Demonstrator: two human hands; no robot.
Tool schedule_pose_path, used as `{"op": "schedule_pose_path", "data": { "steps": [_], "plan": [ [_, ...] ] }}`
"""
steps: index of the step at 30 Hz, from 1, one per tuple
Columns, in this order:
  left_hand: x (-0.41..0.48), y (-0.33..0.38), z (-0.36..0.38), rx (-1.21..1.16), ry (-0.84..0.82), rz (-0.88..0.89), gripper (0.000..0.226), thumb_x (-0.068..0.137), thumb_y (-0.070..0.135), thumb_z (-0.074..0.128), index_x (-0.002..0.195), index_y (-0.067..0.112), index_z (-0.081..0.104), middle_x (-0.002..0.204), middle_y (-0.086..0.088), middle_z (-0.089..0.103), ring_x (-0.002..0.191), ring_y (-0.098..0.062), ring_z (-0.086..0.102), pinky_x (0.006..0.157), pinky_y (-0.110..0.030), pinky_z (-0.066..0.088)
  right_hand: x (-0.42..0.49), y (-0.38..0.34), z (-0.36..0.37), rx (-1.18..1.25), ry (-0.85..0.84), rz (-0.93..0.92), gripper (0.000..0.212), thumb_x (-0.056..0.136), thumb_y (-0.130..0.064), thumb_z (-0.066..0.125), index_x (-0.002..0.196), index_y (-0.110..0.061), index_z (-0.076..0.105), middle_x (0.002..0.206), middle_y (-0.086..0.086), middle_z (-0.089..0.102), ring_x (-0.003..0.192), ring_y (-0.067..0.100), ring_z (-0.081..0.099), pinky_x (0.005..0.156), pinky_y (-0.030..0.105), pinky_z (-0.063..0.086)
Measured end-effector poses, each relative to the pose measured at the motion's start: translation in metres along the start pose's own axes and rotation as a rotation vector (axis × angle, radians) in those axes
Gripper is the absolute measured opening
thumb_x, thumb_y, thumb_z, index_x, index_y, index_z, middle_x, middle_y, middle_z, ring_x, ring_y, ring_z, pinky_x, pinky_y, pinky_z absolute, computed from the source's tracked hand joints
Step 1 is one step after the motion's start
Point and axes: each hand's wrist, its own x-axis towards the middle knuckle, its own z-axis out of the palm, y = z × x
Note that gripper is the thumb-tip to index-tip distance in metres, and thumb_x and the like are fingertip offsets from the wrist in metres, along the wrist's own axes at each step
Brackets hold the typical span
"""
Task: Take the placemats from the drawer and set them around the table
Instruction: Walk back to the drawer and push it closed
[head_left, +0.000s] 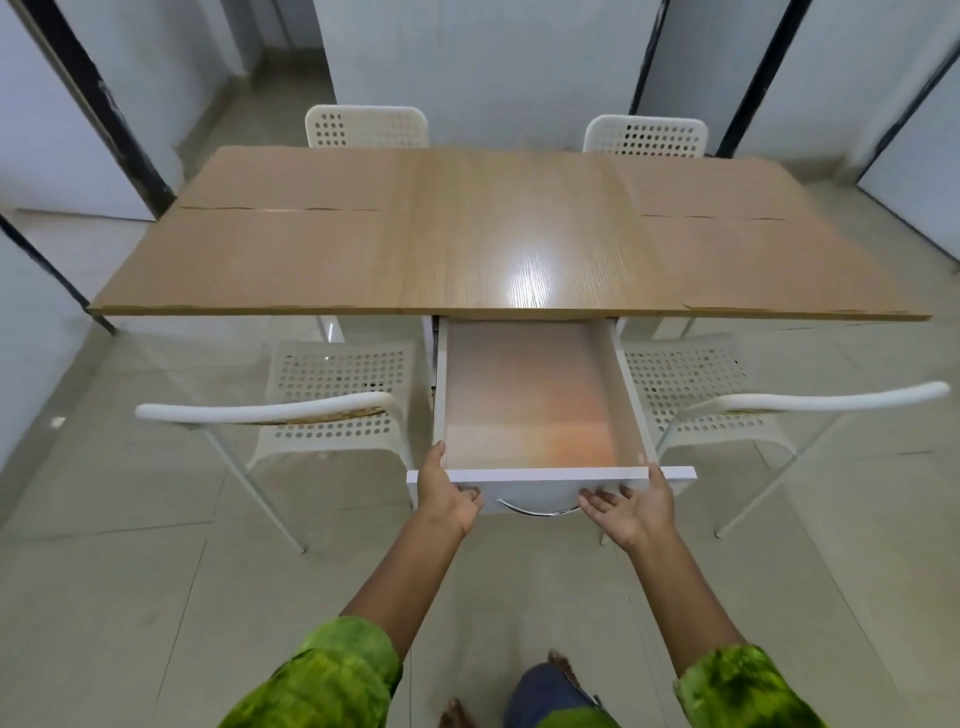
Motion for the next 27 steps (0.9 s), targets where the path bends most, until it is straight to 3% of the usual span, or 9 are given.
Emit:
{"op": "schedule_pose_path", "data": {
  "steps": [13,20,27],
  "plan": [
    [0.052,0.042,0.074,0.058,0.051,0.125,0.059,0.096,0.035,0.042,0.148,0.013,0.023,0.157,-0.011,0.019,0.141,-0.032,0.027,0.114,-0.046,0.024,0.063,-0.042,0.071,0.021,-0.042,0.003,0.073,0.092,-0.055,0.034,0.147,-0.009,0.017,0.151,0.022,0.025,0.134,0.039,0.036,0.107,0.049,0.031],
    [0.089,0.066,0.117,0.092,0.089,0.158,0.063,0.097,0.036,0.039,0.149,0.007,0.017,0.158,-0.01,0.017,0.142,-0.033,0.025,0.112,-0.046,0.026,0.107,-0.076,0.114,-0.015,-0.077,0.042,0.073,0.093,-0.053,0.033,0.147,-0.007,0.018,0.153,0.018,0.025,0.138,0.034,0.033,0.109,0.05,0.028],
    [0.113,0.084,0.152,0.09,0.029,0.186,0.061,0.098,0.038,0.037,0.15,0.013,0.016,0.158,-0.011,0.017,0.144,-0.033,0.02,0.114,-0.049,0.022,0.14,-0.1,0.147,-0.03,-0.125,0.074,0.073,0.093,-0.055,0.033,0.147,-0.008,0.019,0.153,0.018,0.025,0.139,0.034,0.03,0.111,0.049,0.026]
  ]
}}
